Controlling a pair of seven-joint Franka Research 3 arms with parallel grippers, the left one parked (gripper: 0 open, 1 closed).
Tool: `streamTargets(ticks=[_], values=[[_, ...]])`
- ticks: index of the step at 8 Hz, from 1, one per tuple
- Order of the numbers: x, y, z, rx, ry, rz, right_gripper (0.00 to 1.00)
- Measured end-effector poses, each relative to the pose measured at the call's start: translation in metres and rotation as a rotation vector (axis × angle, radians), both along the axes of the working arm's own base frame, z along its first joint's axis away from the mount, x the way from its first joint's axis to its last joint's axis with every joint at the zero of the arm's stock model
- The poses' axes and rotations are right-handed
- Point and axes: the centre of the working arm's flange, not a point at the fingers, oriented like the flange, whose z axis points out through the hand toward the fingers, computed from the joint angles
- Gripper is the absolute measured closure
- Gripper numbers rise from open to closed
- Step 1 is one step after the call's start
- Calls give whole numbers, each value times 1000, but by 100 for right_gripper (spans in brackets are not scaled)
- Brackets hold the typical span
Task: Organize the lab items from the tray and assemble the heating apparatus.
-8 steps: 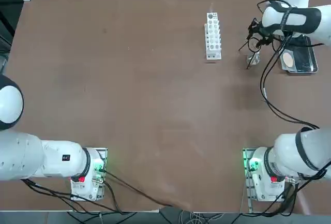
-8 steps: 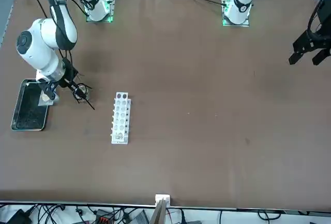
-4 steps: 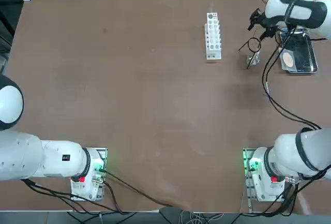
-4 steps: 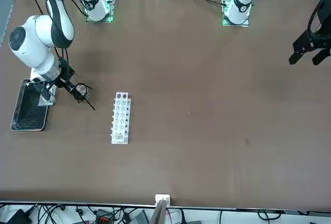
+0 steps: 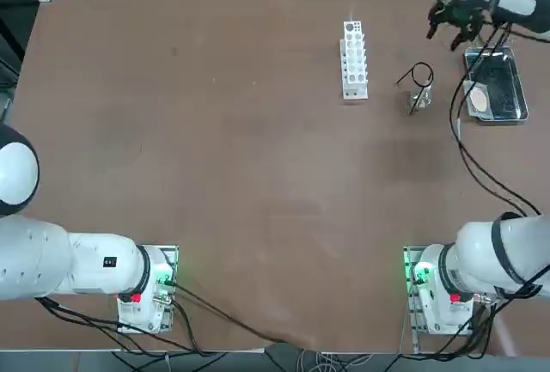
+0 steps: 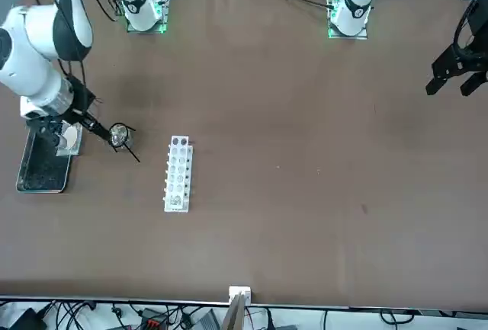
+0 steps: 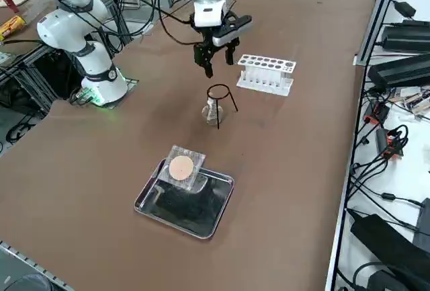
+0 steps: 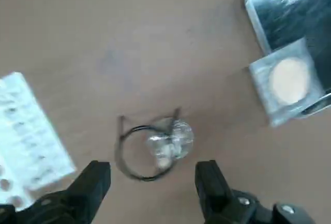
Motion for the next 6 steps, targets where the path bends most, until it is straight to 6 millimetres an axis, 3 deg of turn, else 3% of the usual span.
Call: streamTargets(ticks=[3, 5, 6], values=[[-10, -106, -3, -90, 39, 174, 0], [-21, -182, -24, -105, 45, 293, 0], [-24, -209, -41, -112, 40, 340, 0]])
